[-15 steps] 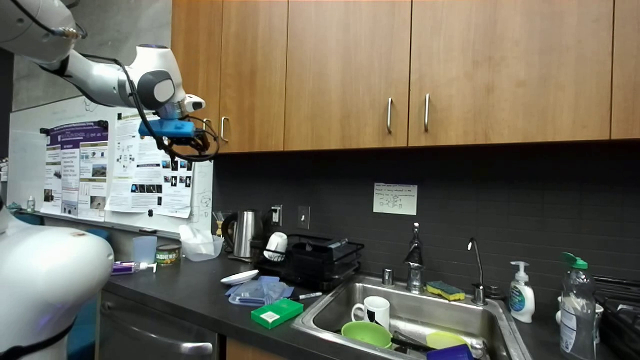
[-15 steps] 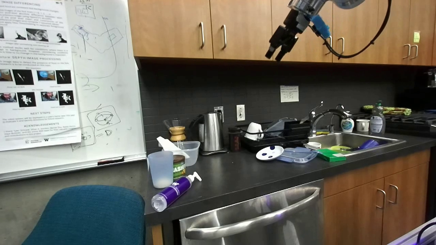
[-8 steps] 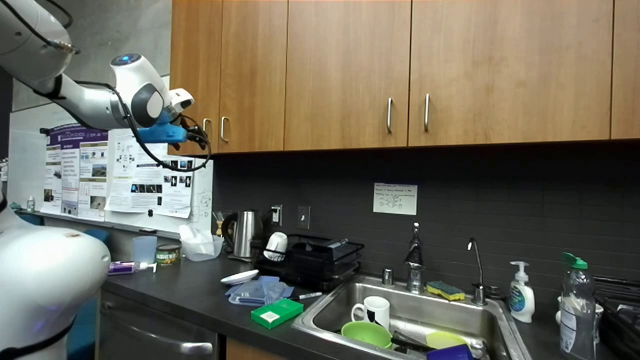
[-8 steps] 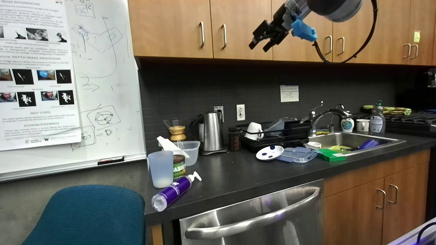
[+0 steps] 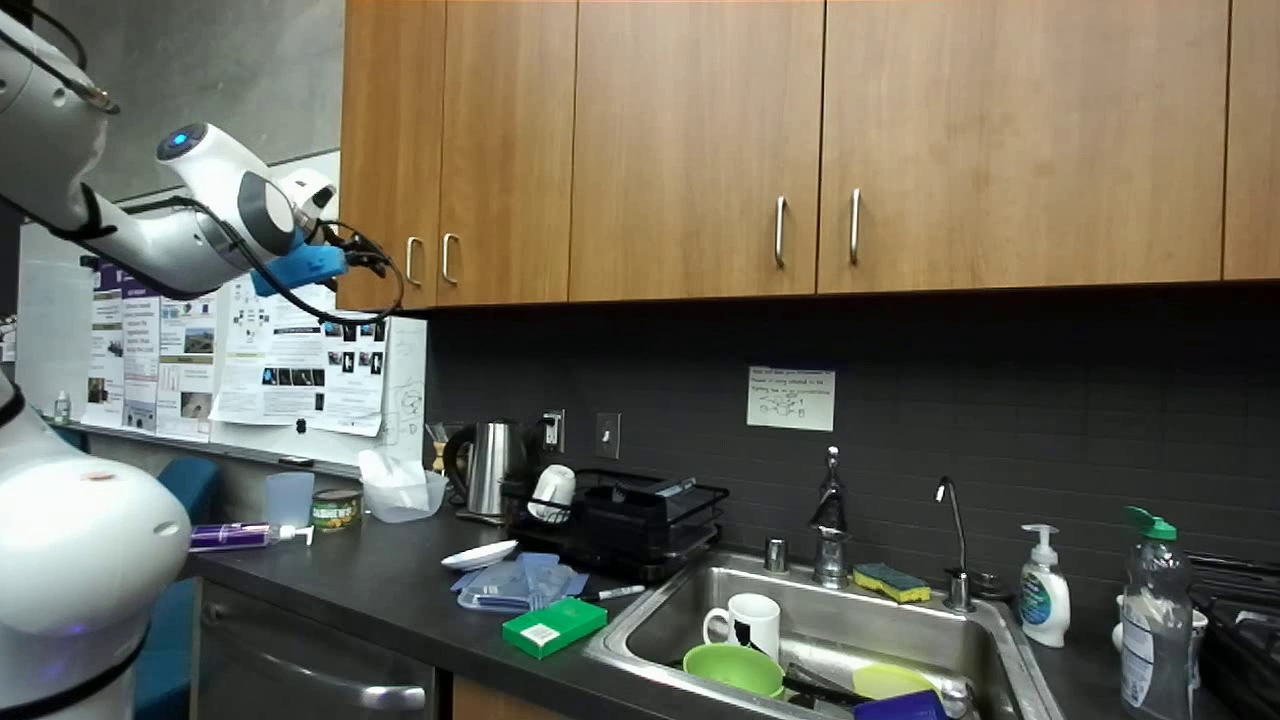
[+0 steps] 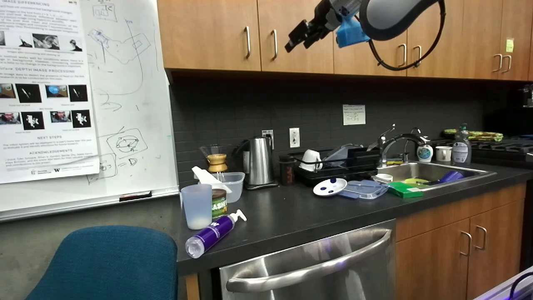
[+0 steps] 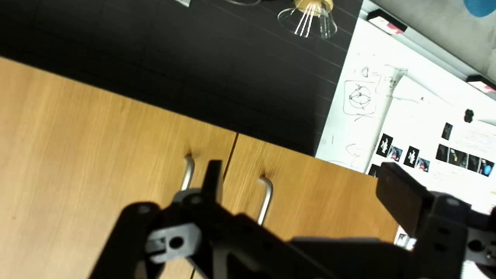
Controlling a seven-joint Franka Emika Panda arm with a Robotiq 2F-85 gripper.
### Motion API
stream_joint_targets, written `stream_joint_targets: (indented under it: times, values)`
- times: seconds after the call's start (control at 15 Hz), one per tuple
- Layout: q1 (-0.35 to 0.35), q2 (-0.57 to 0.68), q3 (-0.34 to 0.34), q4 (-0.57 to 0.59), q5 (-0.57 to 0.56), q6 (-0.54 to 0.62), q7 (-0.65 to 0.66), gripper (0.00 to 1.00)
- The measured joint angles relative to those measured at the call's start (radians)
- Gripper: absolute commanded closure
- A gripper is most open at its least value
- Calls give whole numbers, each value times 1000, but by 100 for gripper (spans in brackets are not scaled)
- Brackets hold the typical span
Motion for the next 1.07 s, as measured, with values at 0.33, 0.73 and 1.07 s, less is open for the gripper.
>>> stream_joint_targets:
  times: [0.33, 0.73, 1.07]
  values:
    - [-224, -58, 158, 29, -44, 63, 50, 0]
    - [-398, -125, 249, 56, -34, 75, 96, 0]
    - [-506, -126, 292, 129, -10, 73, 120, 0]
